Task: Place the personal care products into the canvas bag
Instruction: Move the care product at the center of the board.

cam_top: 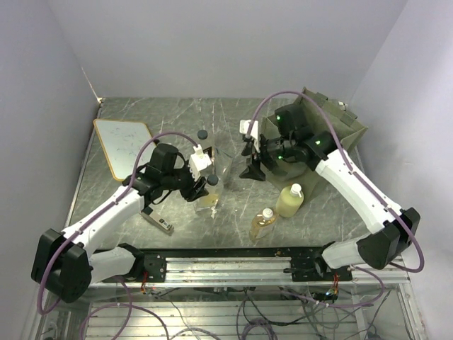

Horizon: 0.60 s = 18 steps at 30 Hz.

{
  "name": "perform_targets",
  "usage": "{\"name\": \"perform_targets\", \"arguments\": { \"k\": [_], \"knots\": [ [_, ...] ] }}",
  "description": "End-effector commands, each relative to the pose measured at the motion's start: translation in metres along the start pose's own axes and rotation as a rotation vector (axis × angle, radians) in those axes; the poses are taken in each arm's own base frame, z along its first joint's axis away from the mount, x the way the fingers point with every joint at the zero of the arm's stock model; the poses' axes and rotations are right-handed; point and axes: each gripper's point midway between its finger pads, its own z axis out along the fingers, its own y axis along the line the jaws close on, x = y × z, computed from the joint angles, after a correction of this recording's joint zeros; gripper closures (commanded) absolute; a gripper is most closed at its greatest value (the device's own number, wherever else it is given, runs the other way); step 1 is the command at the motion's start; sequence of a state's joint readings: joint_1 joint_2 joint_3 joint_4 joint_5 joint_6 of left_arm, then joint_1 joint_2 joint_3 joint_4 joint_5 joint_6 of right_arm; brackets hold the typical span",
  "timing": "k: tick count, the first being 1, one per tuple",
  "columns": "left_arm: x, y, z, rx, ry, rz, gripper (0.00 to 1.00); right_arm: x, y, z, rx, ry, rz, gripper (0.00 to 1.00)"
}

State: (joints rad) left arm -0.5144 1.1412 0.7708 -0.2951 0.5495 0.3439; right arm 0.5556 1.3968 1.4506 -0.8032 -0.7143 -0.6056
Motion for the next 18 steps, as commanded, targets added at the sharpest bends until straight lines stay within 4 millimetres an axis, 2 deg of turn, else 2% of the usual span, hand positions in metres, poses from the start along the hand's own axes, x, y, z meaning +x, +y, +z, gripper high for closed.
{"name": "perform_targets", "arguments": {
  "k": [1,9,14,18],
  "knots": [
    [-0.010,-0.004,-0.001,-0.001,-0.039,0.061,0.71,0.000,0.007,0.025,-0.019,-0.038,-0.001,0.27],
    [0.019,-0.022,-0.010,0.061,0.043,0.102,0.41,0.015,0.035,0.065,-0.107,0.001,-0.041,0.29],
    [0.031,-0.025,-0.013,0.074,0.088,0.111,0.34,0.027,0.045,0.087,-0.122,0.023,-0.066,0.30],
    [0.036,-0.032,-0.017,0.106,0.099,0.150,0.30,0.036,0.043,0.098,-0.105,0.003,-0.072,0.30]
  ]
}}
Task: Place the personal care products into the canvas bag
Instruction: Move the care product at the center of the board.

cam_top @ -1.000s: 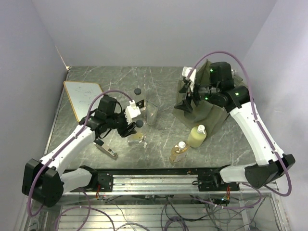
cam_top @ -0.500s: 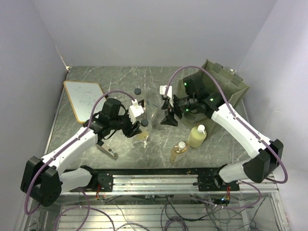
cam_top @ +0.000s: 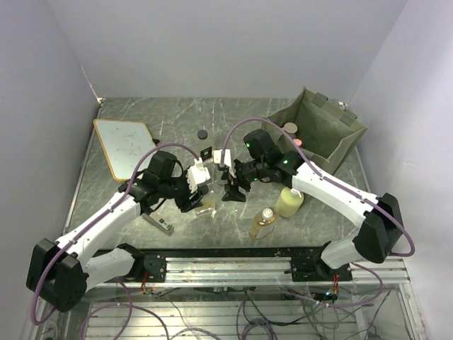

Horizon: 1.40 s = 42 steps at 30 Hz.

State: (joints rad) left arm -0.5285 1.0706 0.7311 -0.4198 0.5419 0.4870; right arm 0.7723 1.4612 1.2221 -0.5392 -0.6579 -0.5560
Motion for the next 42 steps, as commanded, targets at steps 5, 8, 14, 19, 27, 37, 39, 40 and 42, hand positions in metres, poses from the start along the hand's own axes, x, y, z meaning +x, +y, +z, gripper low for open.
{"name": "perform_targets", "arguments": {
  "k": [5,8,14,19,27,37,39,40,42],
  "knots": [
    [0.011,-0.024,-0.007,0.093,0.019,0.083,0.27,0.008,-0.010,0.020,0.044,-0.066,-0.008,0.30],
    [0.012,-0.026,-0.011,0.104,0.019,0.109,0.25,0.010,-0.011,0.026,0.060,-0.094,0.016,0.31],
    [0.014,-0.034,-0.016,0.139,0.020,0.146,0.25,0.010,-0.012,0.034,0.047,-0.117,0.054,0.32],
    [0.017,-0.042,-0.020,0.173,0.016,0.170,0.26,0.007,-0.008,0.035,0.029,-0.136,0.097,0.29],
    [0.018,-0.038,-0.034,0.114,0.007,0.189,0.25,0.006,0.007,0.034,-0.001,-0.133,0.131,0.15],
    [0.001,-0.005,-0.079,-0.116,-0.044,0.119,0.21,-0.006,0.007,0.041,0.048,-0.102,0.059,0.03],
    [-0.007,0.009,-0.093,-0.205,-0.067,0.088,0.20,-0.007,0.005,0.044,0.061,-0.095,0.035,0.01],
    [-0.011,0.015,-0.100,-0.247,-0.077,0.074,0.19,-0.008,0.004,0.044,0.068,-0.093,0.027,0.00],
    [-0.018,0.029,-0.114,-0.332,-0.094,0.051,0.18,-0.011,0.003,0.048,0.074,-0.091,0.015,0.00]
  ]
}}
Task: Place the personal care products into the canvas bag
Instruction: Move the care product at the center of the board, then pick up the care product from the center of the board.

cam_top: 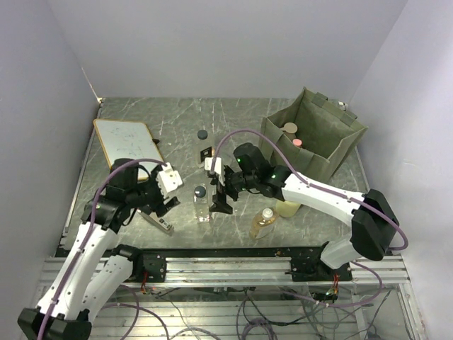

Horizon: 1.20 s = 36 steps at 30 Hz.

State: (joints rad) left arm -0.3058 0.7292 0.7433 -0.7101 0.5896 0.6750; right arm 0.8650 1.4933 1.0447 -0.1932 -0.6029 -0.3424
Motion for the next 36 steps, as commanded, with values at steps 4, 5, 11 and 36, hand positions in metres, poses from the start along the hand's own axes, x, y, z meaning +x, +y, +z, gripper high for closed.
{"name": "perform_targets", "arguments": {
  "k": [4,5,11,36],
  "knots": [
    [-0.026,0.066,-0.044,-0.347,-0.031,-0.101,0.16,-0.023,-0.011,0.010,0.053,-0.011,-0.089,0.00],
    [-0.027,0.074,-0.049,-0.388,-0.026,-0.116,0.16,-0.024,-0.010,0.012,0.048,-0.010,-0.096,0.00],
    [-0.025,0.102,-0.065,-0.534,0.004,-0.172,0.15,-0.022,0.001,0.032,0.000,0.016,-0.109,0.00],
    [-0.023,0.099,-0.069,-0.543,0.004,-0.151,0.14,-0.014,0.000,0.051,-0.077,0.044,-0.194,0.05]
  ]
}}
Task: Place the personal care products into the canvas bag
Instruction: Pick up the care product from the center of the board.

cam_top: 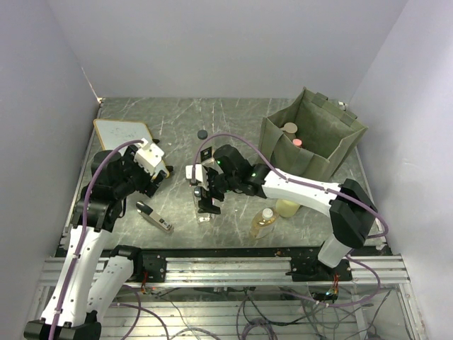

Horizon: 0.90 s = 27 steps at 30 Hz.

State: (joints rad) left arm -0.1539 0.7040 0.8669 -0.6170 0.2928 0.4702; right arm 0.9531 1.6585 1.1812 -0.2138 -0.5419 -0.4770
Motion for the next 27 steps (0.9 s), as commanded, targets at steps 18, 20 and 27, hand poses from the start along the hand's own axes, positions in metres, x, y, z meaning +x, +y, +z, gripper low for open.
{"name": "perform_targets", "arguments": {
  "k": [18,20,27],
  "knots": [
    [-0.003,0.010,-0.004,-0.050,-0.014,0.026,0.15,-0.021,0.007,-0.001,-0.085,-0.039,-0.049,0.35],
    [-0.003,0.012,-0.004,-0.056,-0.010,0.026,0.14,-0.030,0.004,-0.008,-0.074,-0.053,-0.052,0.44],
    [-0.005,0.021,-0.004,-0.090,0.004,0.044,0.14,-0.077,-0.017,-0.048,0.015,-0.080,-0.113,0.85]
  ]
}}
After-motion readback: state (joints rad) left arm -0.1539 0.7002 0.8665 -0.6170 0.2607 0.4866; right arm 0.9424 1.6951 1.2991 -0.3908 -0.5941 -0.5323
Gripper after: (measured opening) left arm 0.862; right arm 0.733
